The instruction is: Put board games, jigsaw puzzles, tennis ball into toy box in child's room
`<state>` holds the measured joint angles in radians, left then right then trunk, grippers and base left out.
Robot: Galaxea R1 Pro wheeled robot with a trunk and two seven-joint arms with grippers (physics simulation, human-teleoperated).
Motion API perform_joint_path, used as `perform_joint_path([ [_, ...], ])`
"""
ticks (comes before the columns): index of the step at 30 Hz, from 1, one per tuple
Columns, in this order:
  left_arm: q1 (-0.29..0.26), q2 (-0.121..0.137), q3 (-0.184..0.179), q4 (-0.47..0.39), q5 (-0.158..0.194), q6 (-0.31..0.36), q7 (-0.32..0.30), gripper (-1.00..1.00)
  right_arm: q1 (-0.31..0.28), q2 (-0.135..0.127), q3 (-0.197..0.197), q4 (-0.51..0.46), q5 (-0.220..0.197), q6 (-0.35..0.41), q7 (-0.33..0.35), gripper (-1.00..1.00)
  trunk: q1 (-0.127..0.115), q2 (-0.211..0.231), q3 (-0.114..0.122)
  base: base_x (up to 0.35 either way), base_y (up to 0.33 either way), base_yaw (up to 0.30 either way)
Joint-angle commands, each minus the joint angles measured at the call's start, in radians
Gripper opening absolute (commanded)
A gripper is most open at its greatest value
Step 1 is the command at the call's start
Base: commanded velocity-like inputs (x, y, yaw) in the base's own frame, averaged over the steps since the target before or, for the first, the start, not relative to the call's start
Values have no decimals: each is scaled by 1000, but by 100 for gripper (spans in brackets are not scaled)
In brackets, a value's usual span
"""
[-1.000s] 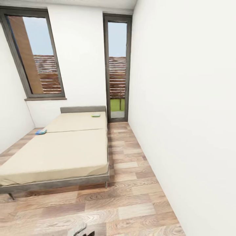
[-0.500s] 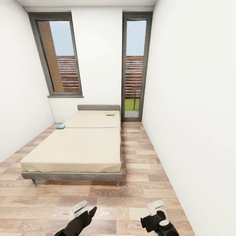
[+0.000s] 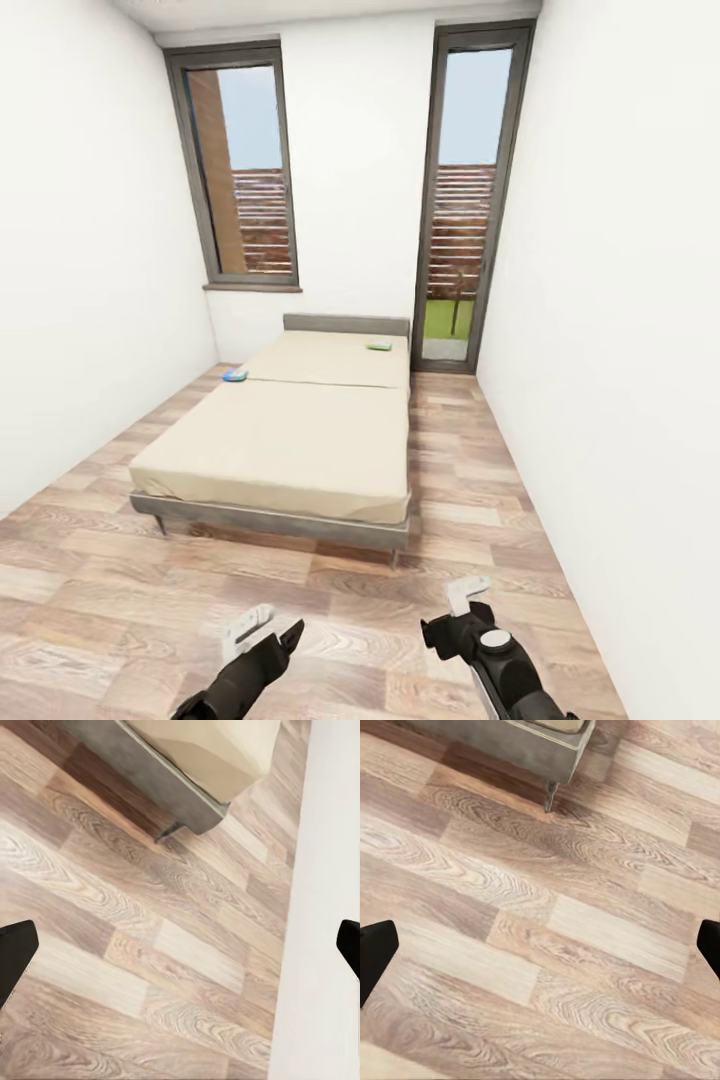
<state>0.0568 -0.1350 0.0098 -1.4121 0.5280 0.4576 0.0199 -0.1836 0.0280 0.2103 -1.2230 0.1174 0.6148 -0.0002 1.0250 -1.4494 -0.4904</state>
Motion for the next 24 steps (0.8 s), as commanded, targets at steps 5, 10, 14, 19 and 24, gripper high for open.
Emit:
perform_joint_path([
  [5,0,-16,0,-2,8,6,10,100,-14,0,2,-24,1,7,0,100,0,-1,-4,0,0,284],
  [10,0,-21,0,5,8,7,13,100,-20,-1,2,-67,-1,7,0,100,0,-1,-8,0,0,254],
  [14,0,-24,0,12,8,12,18,100,-23,-2,2,-99,-1,7,0,100,0,-1,-9,0,0,146],
  [19,-8,-25,0,17,7,48,45,100,-35,-2,-1,-115,-3,14,0,100,0,-1,-11,0,0,87],
  [24,-44,-26,0,24,7,106,91,100,-83,-4,-6,-114,-8,53,-1,100,0,-1,-11,0,0,44],
])
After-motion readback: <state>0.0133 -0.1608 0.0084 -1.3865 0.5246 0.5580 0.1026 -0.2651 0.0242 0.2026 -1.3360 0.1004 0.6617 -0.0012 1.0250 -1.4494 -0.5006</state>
